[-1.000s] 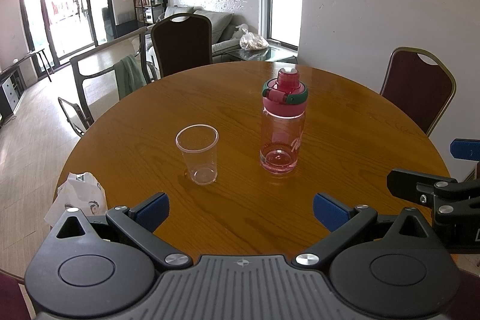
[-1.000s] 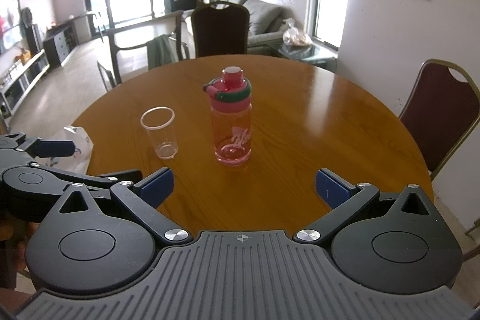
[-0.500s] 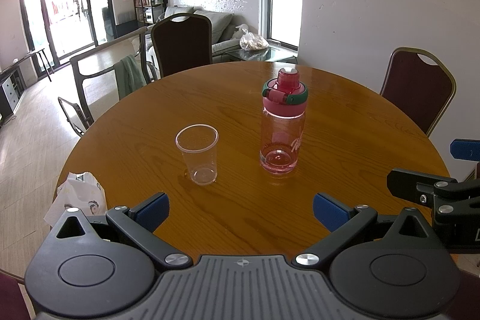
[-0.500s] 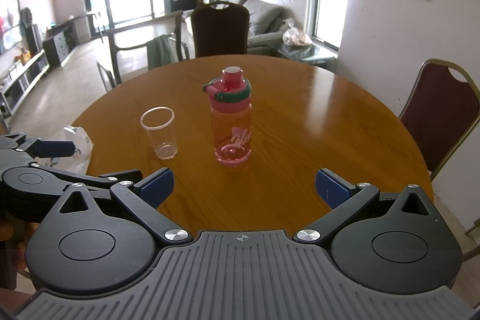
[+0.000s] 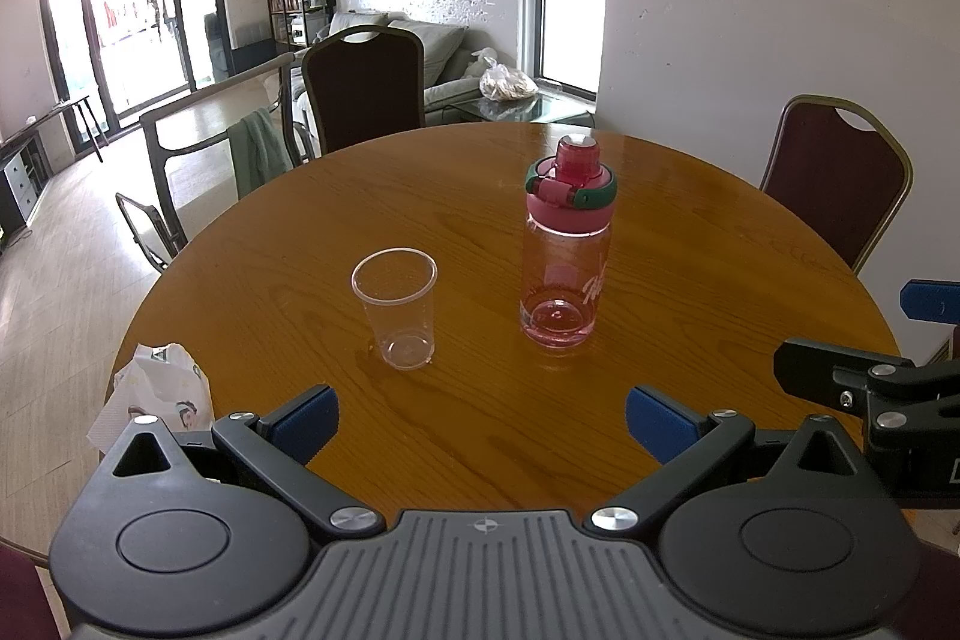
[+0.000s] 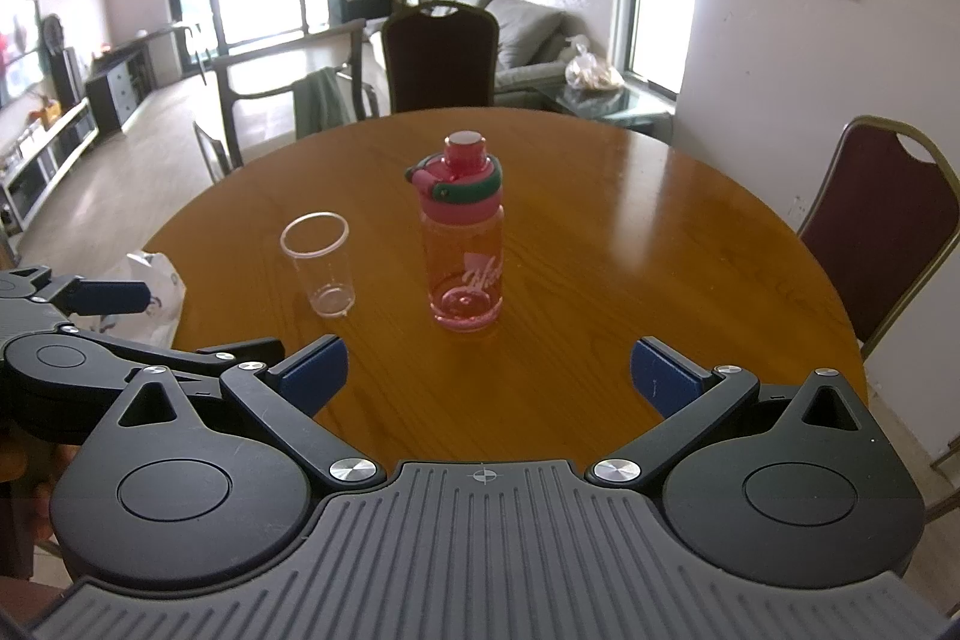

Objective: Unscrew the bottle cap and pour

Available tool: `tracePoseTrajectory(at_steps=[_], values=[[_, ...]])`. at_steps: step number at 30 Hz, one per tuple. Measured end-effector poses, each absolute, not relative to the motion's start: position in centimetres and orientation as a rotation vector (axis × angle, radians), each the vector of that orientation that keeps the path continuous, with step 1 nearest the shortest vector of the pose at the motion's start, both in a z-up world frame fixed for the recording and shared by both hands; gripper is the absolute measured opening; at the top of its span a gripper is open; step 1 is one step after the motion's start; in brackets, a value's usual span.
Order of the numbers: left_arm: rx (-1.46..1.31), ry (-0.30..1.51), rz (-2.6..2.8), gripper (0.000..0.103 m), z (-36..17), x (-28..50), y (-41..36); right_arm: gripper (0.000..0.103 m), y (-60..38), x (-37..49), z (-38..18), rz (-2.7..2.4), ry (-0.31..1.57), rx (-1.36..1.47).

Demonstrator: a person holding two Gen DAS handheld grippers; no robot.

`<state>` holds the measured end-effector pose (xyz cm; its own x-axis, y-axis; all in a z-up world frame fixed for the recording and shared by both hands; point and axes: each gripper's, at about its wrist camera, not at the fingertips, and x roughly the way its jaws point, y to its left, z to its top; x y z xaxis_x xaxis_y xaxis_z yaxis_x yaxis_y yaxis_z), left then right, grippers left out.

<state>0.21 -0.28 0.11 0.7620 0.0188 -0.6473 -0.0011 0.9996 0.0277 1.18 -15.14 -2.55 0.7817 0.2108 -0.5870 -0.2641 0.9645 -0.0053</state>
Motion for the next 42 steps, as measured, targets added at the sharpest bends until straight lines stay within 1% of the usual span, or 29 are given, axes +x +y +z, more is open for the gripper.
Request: tracePoseTrajectory(at_steps=[16,26,42], values=[[0.021,0.714,0.001,0.102,-0.1,0.5,-0.2,0.103,-15.9,1.9,-2.5,0.247,0.629,-0.087],[0.066,0.636,-0.024,0.103,-3.0,3.3,-0.3,0.103,-15.8,3.9,-2.9,0.182,0.622,-0.105],[0.088,0.660,-0.082,0.102,-4.6,6.1,0.5,0.103,-14.7,6.1,-3.8,0.170,0.625,-0.066]])
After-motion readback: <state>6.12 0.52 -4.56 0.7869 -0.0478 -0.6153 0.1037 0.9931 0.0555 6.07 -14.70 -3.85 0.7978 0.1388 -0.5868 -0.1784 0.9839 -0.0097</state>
